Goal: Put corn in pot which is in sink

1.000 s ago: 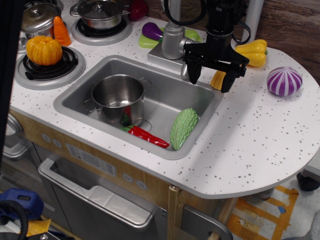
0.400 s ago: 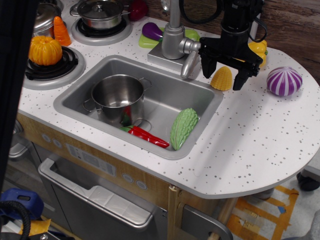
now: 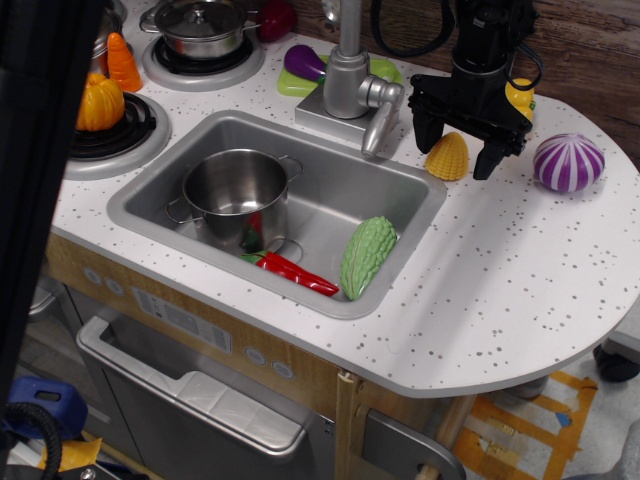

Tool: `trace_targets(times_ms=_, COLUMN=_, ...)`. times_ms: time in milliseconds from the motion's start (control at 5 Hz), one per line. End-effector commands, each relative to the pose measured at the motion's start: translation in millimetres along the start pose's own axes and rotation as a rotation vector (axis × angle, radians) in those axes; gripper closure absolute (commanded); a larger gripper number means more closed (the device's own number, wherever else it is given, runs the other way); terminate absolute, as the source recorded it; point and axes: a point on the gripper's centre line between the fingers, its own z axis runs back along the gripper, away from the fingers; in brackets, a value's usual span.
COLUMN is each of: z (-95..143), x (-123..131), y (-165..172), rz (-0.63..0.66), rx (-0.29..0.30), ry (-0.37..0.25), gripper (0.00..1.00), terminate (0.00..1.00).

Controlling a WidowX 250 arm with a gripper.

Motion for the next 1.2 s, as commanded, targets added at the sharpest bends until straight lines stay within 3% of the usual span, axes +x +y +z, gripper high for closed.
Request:
trace_targets(times_ms=0, z=13.5, x=20.8, y=5.1, rz=-0.003, rx=-0.02, ry=-0.09, gripper=0.0, terminate=0.0)
trace_targets(times_ms=200, z=7.6, x=22.0, y=7.5, rz=-0.005, rx=-0.014, ry=-0.113, gripper=0.0, terminate=0.0)
trace_targets(times_ms=600, z=2.7, x=26.2, y=10.8, rz=0.033, rx=-0.063, ry=-0.13, gripper=0.0, terminate=0.0)
trace_targets(times_ms=800, z=1.1, x=25.8, y=11.7, rz=0.045, rx=-0.077, ry=-0.134, gripper=1.0, terminate=0.0)
trace_targets(times_ms=1000, z=5.4, x=22.6, y=14.6, rz=0.051, rx=-0.055, ry=-0.123, gripper=1.0, terminate=0.0)
